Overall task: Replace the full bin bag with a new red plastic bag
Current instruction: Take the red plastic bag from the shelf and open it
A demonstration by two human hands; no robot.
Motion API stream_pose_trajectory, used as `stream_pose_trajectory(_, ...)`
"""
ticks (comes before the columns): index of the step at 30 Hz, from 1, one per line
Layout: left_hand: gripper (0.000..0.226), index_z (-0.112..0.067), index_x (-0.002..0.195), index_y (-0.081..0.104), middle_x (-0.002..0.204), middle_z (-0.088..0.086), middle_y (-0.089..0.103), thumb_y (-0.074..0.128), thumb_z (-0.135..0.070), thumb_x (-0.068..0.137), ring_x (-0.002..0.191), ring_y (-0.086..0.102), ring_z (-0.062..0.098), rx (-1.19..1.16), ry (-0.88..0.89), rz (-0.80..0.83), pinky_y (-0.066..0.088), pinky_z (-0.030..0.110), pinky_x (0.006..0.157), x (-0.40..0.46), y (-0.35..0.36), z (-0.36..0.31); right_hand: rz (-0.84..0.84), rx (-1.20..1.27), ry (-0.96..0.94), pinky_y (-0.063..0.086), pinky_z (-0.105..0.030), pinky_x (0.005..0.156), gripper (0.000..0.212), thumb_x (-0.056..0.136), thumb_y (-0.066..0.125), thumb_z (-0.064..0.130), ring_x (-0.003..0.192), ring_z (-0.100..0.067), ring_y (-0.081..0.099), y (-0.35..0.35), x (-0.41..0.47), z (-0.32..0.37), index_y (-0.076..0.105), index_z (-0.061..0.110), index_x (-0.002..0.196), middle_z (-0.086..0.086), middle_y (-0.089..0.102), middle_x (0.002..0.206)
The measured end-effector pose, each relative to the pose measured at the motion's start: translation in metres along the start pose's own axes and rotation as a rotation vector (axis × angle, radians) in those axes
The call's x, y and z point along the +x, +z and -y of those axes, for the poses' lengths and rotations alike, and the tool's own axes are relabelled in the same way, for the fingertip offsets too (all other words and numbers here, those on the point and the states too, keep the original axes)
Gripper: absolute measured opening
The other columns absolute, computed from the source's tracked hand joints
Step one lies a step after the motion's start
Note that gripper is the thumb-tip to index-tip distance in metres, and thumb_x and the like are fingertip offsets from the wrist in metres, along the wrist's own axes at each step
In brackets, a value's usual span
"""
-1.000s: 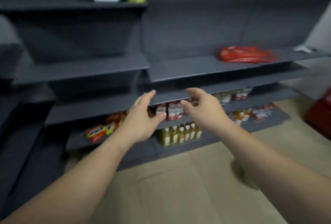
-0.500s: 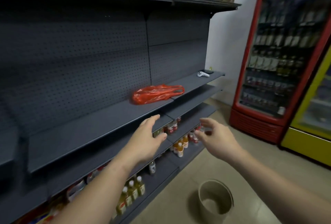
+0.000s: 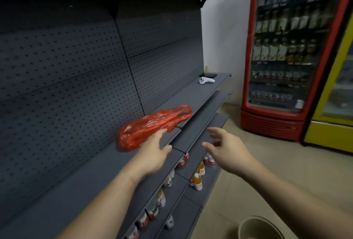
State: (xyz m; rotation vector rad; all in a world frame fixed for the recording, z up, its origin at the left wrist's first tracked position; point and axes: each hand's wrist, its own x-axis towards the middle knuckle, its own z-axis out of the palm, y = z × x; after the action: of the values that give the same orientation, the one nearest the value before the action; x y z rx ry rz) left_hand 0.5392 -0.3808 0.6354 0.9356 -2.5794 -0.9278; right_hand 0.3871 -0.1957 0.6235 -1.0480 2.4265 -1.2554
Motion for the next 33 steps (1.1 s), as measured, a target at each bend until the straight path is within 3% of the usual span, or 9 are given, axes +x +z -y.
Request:
stream_pose_trajectory(8,0.059,-0.031,0.149,0.039,0.154,0.002,0.047,0.062,-0.032,0.095,0.138,0.045,0.020,0.062,0.025,0.102,0.029,0.025,0.106,0.145,0.009,0.028,-0.002,0.074,0.131,0.052,-0.039,0.096,0.058,0.085,0.066,0.047,0.113,-0.017,0.062,0.055,0.125,-0.030,0.049,0.027,0.138,0.001,0.062,0.132)
stream_pose_trajectory(10,0.058,-0.033,0.148,0.039,0.152,0.002,0.049,0.063,-0.031,0.095,0.135,0.048,0.021,0.075,0.018,0.109,0.033,0.030,0.111,0.179,0.013,0.032,0.004,0.100,0.153,0.053,-0.030,0.088,0.059,0.085,0.066,0.046,0.112,-0.017,0.062,0.071,0.160,-0.044,0.049,0.025,0.138,0.001,0.062,0.131)
stream_pose_trajectory(13,0.056,-0.033,0.147,0.040,0.146,0.004,0.056,0.062,-0.031,0.096,0.128,0.056,0.024,0.129,0.031,0.113,0.040,0.042,0.112,0.235,0.019,0.031,0.019,0.122,0.203,0.043,-0.014,0.070,0.058,0.087,0.064,0.046,0.109,-0.015,0.061,0.095,0.215,-0.068,0.048,0.023,0.138,0.000,0.062,0.131)
stream_pose_trajectory(18,0.057,-0.023,0.152,0.036,0.156,0.004,0.043,0.056,-0.032,0.099,0.142,0.041,0.022,0.263,0.064,0.140,0.028,0.034,0.117,0.342,0.040,0.027,0.036,0.106,0.295,0.047,-0.030,0.089,0.059,0.090,0.060,0.045,0.111,-0.023,0.063,0.132,0.307,-0.106,0.048,0.012,0.138,-0.008,0.065,0.128)
stream_pose_trajectory(24,0.058,-0.021,0.153,0.034,0.157,0.007,0.041,0.053,-0.035,0.100,0.143,0.039,0.026,0.337,0.032,0.227,0.028,0.038,0.117,0.424,0.074,0.037,-0.032,0.116,0.369,0.048,-0.031,0.075,0.053,0.088,0.058,0.051,0.096,-0.026,0.068,0.165,0.379,-0.133,0.056,0.013,0.125,-0.006,0.074,0.094)
stream_pose_trajectory(28,0.055,-0.017,0.149,0.041,0.148,0.010,0.053,0.054,-0.035,0.099,0.135,0.049,0.026,0.345,-0.018,0.277,0.035,0.038,0.114,0.448,0.090,0.046,-0.040,0.140,0.378,0.052,-0.031,0.073,0.043,0.084,0.060,0.051,0.087,-0.023,0.069,0.177,0.399,-0.142,0.060,0.018,0.111,-0.003,0.074,0.085)
stream_pose_trajectory(33,0.038,-0.015,0.133,0.059,0.129,0.008,0.068,0.058,-0.031,0.098,0.119,0.062,0.024,0.356,-0.020,0.299,0.045,0.034,0.104,0.449,0.093,0.049,-0.075,0.142,0.350,0.057,-0.036,0.072,0.017,0.086,0.063,0.033,0.075,-0.021,0.068,0.182,0.397,-0.144,0.065,0.017,0.091,-0.003,0.071,0.082)
